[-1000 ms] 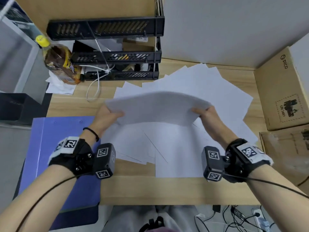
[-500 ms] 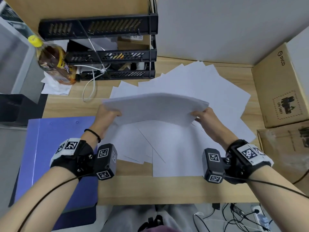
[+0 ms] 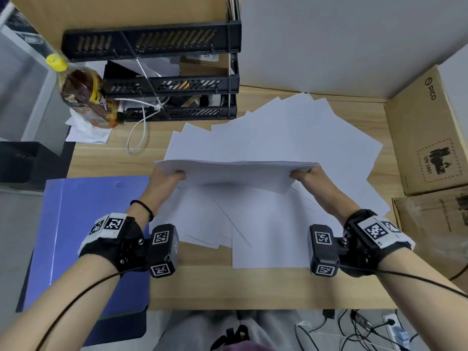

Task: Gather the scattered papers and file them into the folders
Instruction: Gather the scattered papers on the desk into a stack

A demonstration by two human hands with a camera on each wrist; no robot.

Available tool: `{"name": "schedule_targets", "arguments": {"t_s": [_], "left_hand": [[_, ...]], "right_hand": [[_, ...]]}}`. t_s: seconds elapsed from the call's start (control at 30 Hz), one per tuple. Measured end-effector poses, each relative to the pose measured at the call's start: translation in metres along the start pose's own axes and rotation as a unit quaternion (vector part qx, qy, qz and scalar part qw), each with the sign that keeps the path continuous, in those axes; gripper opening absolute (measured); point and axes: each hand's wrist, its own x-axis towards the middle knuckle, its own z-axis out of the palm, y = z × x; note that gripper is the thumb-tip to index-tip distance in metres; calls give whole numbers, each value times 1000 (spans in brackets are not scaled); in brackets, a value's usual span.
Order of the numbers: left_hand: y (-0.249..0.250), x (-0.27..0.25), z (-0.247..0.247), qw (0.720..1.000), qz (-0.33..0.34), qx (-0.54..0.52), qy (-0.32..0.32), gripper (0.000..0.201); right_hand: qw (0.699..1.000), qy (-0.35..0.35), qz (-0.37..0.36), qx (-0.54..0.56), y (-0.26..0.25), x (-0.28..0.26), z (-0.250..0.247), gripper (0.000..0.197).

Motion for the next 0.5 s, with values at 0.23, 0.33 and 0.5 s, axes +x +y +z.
{"name": "schedule_targets", "arguments": {"t_s": [0.23,0.33,0.5], "left_hand": [[6,7,-10,1000,-10,-20,11,14],[14,16,-23,994,-10,-102,30,21],[18,8,-19,966,-34,-250,-56,27]], "right_hand": [[1000,3,-25,-5,-4,-2,-6,24],[997,27,-37,60,-17,0,-10,16],[980,79,-19,183,-24,7,-3,14]]}}
